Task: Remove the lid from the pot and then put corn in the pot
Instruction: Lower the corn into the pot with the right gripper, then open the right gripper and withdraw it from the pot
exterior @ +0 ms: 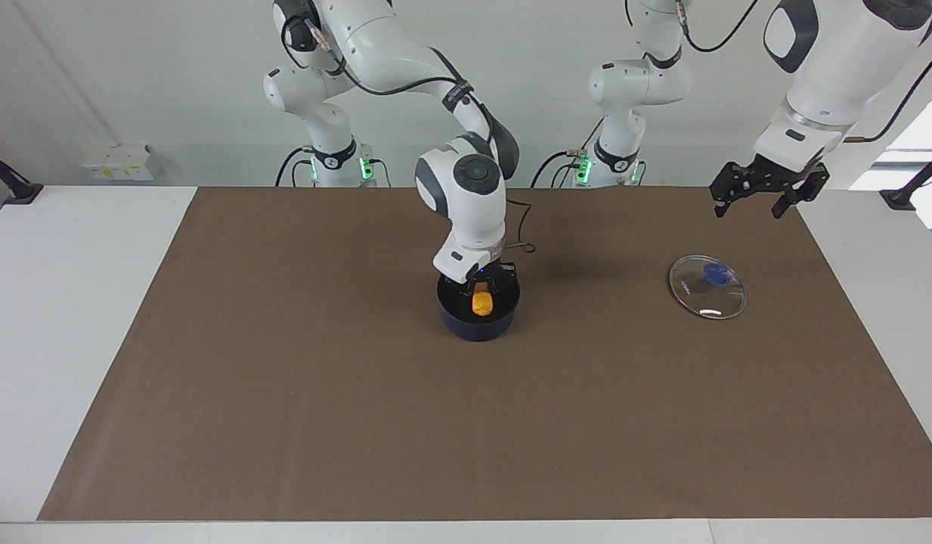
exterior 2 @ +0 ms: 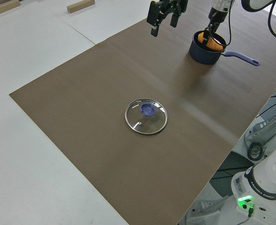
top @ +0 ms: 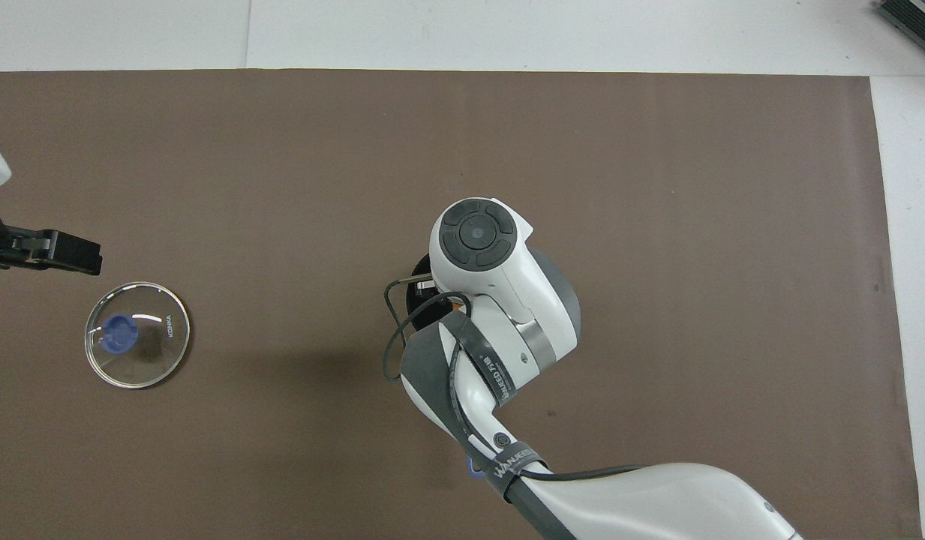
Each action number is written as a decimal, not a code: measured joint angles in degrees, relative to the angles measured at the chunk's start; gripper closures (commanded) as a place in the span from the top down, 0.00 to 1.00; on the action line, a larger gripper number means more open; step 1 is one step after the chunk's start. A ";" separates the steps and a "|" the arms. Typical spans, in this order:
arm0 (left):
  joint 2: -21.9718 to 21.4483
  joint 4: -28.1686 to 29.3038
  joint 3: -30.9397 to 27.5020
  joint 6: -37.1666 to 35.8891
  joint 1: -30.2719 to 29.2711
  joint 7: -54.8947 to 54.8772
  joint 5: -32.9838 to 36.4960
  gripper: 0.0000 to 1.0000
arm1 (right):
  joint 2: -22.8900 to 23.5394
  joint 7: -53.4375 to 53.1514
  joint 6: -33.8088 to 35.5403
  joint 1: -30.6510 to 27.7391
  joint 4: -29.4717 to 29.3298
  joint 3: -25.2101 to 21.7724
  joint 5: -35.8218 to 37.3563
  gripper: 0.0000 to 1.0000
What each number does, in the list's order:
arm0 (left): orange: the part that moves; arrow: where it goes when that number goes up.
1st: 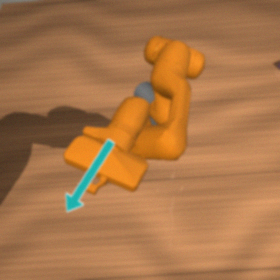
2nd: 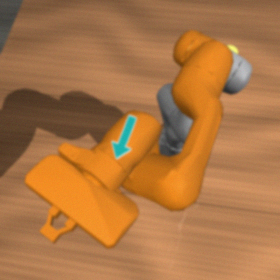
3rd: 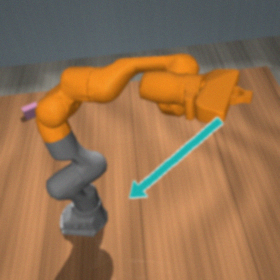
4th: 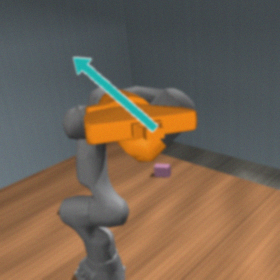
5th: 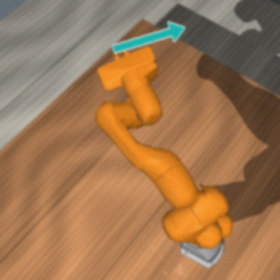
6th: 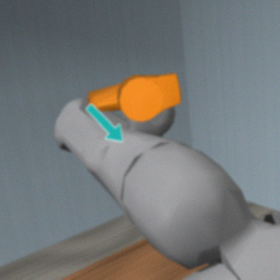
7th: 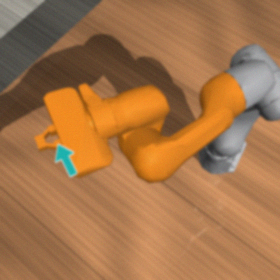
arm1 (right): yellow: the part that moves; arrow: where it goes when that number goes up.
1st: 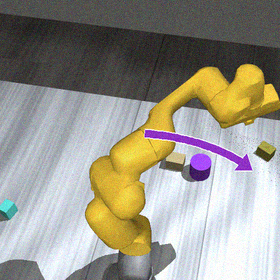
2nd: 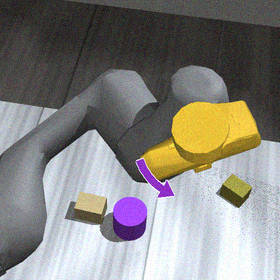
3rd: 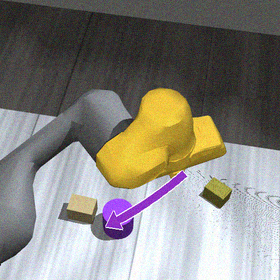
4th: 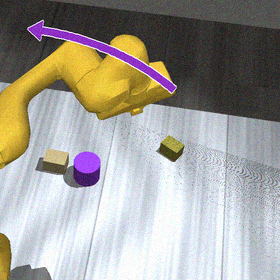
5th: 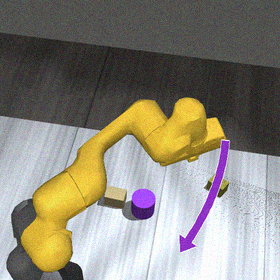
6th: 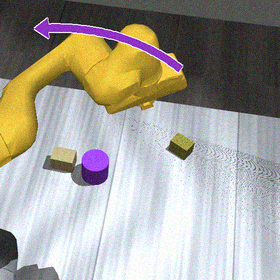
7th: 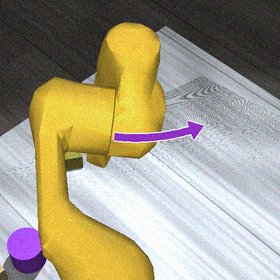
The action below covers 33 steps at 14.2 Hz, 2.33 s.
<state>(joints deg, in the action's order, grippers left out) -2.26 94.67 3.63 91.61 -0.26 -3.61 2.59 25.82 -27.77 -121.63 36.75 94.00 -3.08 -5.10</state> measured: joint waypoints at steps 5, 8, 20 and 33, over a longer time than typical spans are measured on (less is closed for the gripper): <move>-0.03 -0.02 -0.08 -0.22 -0.04 0.00 0.00 1.00 | 0.19 0.41 -0.55 0.27 0.97 0.05 -0.18 0.52; -0.03 -0.02 0.05 -0.28 -0.01 0.01 -0.01 1.00 | 0.20 2.54 -0.54 0.17 1.79 0.02 -0.18 1.00; -0.02 0.60 -0.03 -0.82 -0.01 2.12 -1.59 1.00 | -11.25 8.20 5.59 -9.58 1.24 -1.06 0.19 1.00; 2.89 -7.30 -0.15 -6.37 -0.12 2.56 -2.36 1.00 | -26.81 22.46 30.81 -29.24 -4.95 -1.30 4.31 1.00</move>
<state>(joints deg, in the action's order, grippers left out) 0.63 87.37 3.48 85.24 -0.38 -1.05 0.24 -0.99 -5.32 -90.83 7.51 89.05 -4.38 -0.79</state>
